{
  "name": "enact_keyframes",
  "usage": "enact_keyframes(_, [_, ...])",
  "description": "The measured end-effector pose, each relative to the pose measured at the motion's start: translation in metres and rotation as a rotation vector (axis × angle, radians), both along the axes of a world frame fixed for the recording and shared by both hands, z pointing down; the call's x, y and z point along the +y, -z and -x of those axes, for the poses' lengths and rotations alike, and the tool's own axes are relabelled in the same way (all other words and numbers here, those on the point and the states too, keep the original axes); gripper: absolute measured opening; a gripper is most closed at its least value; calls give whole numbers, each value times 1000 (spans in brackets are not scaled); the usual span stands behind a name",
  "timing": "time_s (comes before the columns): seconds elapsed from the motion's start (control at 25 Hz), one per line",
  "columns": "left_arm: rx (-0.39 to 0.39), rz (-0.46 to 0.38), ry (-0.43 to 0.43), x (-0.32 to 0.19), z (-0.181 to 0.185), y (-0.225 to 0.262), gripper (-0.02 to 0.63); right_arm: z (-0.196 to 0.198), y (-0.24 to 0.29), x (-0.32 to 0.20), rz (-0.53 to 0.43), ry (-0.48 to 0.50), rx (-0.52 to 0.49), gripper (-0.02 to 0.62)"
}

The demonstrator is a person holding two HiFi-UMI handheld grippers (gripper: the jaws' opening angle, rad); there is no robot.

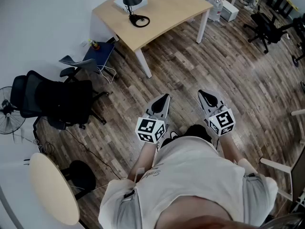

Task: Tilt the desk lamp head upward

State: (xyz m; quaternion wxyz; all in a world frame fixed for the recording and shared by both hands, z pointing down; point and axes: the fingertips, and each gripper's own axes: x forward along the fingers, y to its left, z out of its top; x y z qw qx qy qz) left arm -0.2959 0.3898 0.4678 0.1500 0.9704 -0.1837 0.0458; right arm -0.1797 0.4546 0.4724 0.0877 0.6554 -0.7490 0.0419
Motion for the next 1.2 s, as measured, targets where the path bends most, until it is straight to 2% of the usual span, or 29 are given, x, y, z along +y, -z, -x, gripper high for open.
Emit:
enact_keyframes(0.16, [32,24,-8,-1,-2,3,15,2,-3,0,21,11,-15,-5])
enact_keyframes(0.28, [1,22,-17,-2,-7,-5,15,-6,-8,-1,31,-21,-70,-5])
enact_keyframes(0.44, [-48,37,-58,-2,-24,-19,15,-20,-22,-1,68,-55,-83,-5])
enact_keyframes(0.64, [-108,35,-62,-27,-50,-37,15,-41,-47,-20,103,-61,-129,-5])
enact_keyframes(0.76, [-139,42,-55,-45,-68,-41,15,-60,-60,-40,132,-57,-157,-5])
enact_keyframes(0.96, [-209,-41,-74,-85,-116,-37,15,-103,-55,-96,93,-22,-155,-5])
enact_keyframes(1.2, [-203,-46,-54,-125,-174,-33,15,-150,-59,-153,90,51,-168,-5])
